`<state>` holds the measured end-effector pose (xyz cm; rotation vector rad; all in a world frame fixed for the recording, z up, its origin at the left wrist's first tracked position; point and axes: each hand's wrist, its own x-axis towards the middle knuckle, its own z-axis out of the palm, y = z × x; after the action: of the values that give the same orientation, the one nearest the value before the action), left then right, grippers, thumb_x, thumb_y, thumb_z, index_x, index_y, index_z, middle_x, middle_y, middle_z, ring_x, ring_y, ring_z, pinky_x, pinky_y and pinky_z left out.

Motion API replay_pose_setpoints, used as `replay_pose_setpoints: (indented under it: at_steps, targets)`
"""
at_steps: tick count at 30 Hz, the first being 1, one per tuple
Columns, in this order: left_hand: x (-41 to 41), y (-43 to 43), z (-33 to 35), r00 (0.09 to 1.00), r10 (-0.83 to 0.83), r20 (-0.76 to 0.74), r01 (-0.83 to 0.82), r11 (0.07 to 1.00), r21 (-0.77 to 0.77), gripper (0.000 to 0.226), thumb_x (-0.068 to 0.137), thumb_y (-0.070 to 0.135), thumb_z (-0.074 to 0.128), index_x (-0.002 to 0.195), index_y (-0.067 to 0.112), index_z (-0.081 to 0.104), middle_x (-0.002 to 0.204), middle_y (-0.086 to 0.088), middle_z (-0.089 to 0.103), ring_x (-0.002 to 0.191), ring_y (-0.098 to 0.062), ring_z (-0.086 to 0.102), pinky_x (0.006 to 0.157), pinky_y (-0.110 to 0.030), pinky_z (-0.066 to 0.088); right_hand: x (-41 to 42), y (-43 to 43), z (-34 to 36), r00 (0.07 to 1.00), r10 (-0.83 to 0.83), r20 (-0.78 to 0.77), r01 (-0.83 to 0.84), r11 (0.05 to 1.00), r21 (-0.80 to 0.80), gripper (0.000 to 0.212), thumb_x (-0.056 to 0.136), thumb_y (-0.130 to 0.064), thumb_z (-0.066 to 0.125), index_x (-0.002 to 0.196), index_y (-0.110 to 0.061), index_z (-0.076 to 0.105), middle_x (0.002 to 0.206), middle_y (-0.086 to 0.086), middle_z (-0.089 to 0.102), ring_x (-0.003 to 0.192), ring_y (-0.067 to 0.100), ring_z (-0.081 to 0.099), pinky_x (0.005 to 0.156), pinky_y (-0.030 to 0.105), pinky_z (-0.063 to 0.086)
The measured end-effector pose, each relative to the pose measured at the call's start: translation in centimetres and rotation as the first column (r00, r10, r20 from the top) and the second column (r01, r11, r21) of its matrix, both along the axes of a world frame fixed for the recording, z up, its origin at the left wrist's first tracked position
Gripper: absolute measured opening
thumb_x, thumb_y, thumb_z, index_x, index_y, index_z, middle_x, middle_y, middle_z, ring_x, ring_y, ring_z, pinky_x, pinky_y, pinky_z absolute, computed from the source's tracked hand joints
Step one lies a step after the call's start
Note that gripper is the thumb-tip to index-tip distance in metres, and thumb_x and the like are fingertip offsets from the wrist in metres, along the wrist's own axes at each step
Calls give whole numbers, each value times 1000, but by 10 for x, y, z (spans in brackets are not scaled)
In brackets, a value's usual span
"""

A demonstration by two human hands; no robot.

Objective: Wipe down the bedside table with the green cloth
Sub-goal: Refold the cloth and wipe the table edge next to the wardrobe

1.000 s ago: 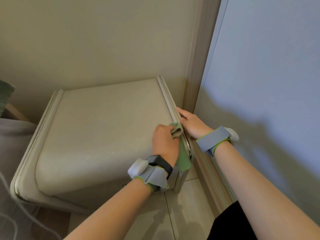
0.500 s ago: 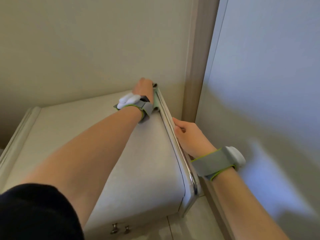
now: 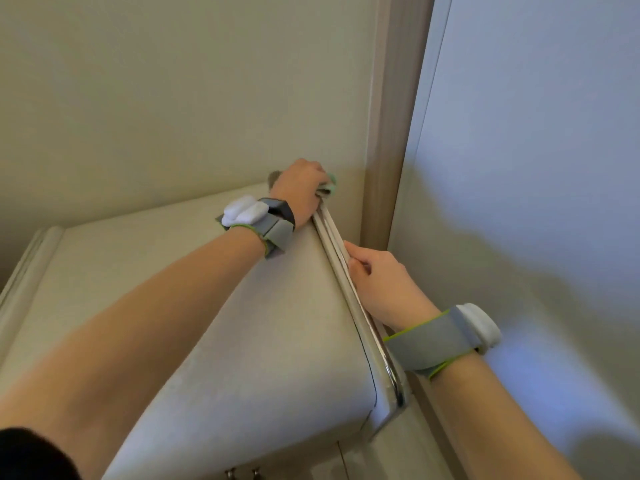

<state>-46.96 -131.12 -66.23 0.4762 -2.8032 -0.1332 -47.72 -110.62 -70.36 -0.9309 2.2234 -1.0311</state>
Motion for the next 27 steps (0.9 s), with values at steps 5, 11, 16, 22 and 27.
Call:
replay_pose_setpoints:
  at_steps: [5, 11, 16, 22, 27]
  targets:
    - [-13, -9, 7, 979, 202, 31, -205, 965, 165, 16, 87, 0, 50, 87, -1, 66, 108, -27, 64, 104, -42, 58, 83, -39, 38, 0, 2, 6, 1000, 2, 21, -2, 1000, -2, 42, 96, -35, 36, 137, -39, 43, 125, -4, 63, 116, 23, 56, 102, 38, 45]
    - [16, 39, 4, 986, 164, -35, -140, 920, 366, 22, 91, 10, 56, 96, -10, 66, 106, -30, 65, 101, -38, 61, 84, -38, 38, 1, 1, 7, 1000, 25, 3, -25, 1000, -8, 49, 85, -43, 32, 132, -47, 44, 120, -5, 66, 111, 23, 60, 98, 40, 48]
    - [33, 48, 3, 999, -8, 33, 0, 965, 261, 22, 89, 6, 52, 86, -9, 68, 97, -27, 65, 94, -40, 61, 83, -42, 42, 1, -1, 7, 999, 31, 6, -31, 999, -21, 58, 74, -52, 29, 130, -48, 45, 116, -7, 68, 110, 23, 62, 95, 42, 50]
    - [20, 54, -5, 977, 212, -32, -188, 921, 341, 20, 87, 2, 48, 83, -1, 67, 98, -23, 68, 99, -40, 61, 83, -40, 45, 1, -2, 7, 1000, 13, 27, -12, 999, -44, 61, 72, -56, 30, 127, -44, 51, 115, -6, 69, 113, 25, 61, 98, 43, 48]
    - [70, 118, -1, 992, 54, -116, 1, 904, 427, 24, 89, 3, 53, 99, 6, 75, 102, -19, 70, 99, -32, 62, 87, -35, 44, 1, 8, 20, 995, 21, 98, -19, 999, -26, 36, 96, -27, 43, 66, -11, 57, 65, 5, 53, 73, 20, 48, 58, 28, 36]
